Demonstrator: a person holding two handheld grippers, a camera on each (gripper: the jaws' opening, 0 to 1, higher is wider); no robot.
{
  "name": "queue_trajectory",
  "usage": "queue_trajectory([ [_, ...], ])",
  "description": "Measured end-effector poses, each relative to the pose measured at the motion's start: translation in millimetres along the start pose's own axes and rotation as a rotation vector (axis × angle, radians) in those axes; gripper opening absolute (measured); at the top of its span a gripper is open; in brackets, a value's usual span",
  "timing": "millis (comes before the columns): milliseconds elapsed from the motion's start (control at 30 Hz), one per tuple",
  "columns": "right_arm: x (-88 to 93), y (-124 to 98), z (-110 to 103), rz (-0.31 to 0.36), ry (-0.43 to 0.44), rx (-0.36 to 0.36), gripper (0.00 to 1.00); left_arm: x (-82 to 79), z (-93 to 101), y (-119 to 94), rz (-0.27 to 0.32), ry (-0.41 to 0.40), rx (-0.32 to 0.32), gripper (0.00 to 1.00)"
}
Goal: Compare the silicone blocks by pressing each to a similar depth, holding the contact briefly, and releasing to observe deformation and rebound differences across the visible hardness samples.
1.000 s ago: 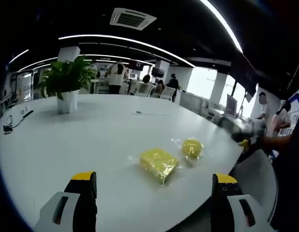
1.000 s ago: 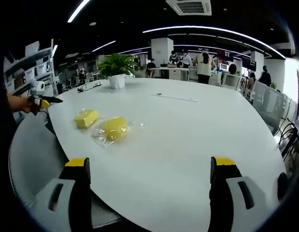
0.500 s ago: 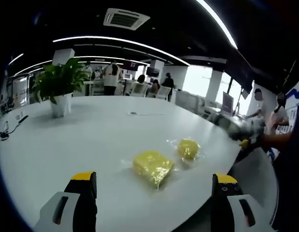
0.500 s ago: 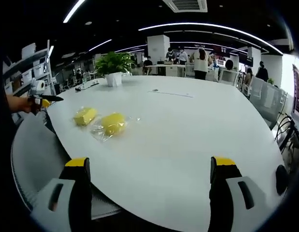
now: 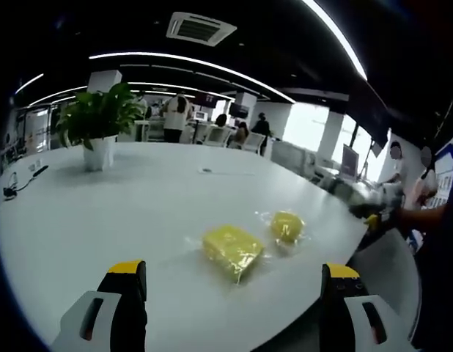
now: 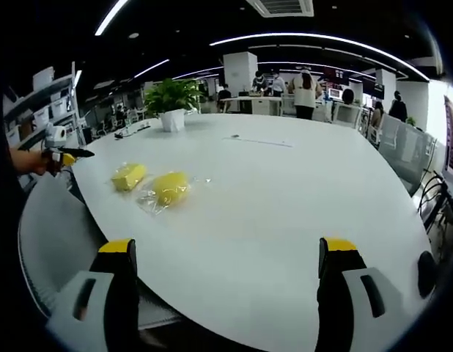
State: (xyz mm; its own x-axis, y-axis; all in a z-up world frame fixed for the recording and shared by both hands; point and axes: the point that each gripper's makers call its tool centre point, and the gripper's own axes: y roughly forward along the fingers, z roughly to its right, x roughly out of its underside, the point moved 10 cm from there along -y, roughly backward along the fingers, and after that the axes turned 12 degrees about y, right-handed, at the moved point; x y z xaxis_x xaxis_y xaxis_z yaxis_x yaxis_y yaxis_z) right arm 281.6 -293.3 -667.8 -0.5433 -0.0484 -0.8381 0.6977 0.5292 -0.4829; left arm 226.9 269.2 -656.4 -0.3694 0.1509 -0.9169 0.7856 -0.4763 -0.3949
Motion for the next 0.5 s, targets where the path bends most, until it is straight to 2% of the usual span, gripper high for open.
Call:
queue_trajectory([
  [233,-6.1,-3,6,0.02,0.002,0.006,0.97,-4.9,6.1,10,0.001,0.002,0.019,1.0],
  [500,-3.8,-3,10,0.026,0.011,0.015,0.97,-11.7,3.7,15,0.014,-0.009,0.026,1.0],
])
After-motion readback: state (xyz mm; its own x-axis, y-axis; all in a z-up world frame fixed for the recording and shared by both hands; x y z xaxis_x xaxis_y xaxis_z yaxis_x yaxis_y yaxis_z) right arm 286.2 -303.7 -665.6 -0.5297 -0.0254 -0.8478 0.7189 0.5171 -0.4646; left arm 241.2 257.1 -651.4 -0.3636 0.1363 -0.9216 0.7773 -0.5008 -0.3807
